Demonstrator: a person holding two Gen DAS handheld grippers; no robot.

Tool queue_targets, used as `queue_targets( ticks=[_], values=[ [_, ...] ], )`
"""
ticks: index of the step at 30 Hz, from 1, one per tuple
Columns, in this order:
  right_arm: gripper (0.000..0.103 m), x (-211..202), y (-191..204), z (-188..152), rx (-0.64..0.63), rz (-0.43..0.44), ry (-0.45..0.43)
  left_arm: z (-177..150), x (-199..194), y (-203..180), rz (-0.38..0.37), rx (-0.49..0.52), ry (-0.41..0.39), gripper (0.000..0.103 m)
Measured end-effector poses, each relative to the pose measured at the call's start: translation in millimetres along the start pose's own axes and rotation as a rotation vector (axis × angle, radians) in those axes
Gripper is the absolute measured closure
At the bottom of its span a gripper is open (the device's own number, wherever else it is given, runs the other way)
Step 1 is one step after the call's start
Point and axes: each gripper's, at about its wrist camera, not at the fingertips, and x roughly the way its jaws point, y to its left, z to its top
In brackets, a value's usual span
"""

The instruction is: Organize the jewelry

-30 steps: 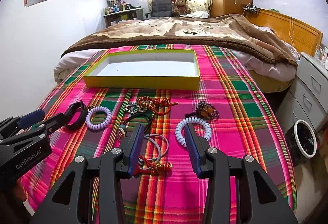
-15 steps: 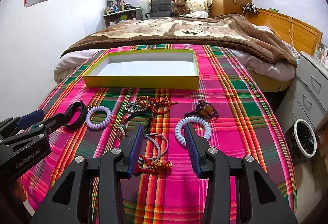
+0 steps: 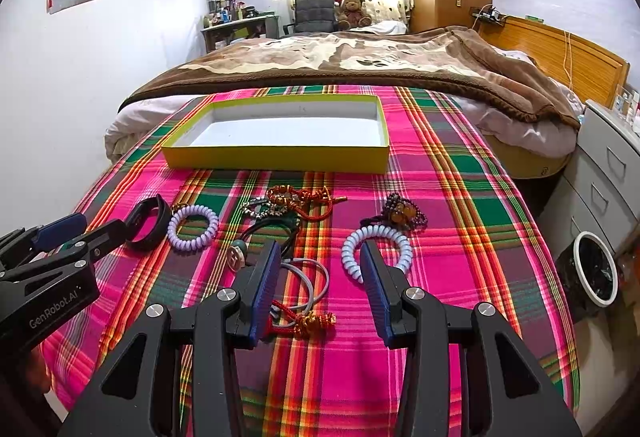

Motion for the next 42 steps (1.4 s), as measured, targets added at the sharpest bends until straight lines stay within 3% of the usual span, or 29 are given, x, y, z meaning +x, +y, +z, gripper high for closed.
queue_targets(
  ticks=[32,37,39,42],
  values=[
    [0.061,-0.1,-5.2,1.4,0.019,0.006,-0.013,0.1,-0.6,3.8,-0.002,-0.006,0.012,0.046],
    [0.060,-1.1,-39.0,3.9,0.050,-0.044,-0.020,2.8,9.7,21.7,-0.047,-0.031,0.038,0.046],
    [0.051,3.2,-57.8,4.8,0.083,-0.063,0.004,4.3,15.4,30.3,-0.070,-0.036,0.049,0.046],
    [0.050,9.7,-77.0,6.6,0.107,-0.090,0.023,8.8,24.0,45.7,-0.075,-0.088,0.061,0.046]
  ],
)
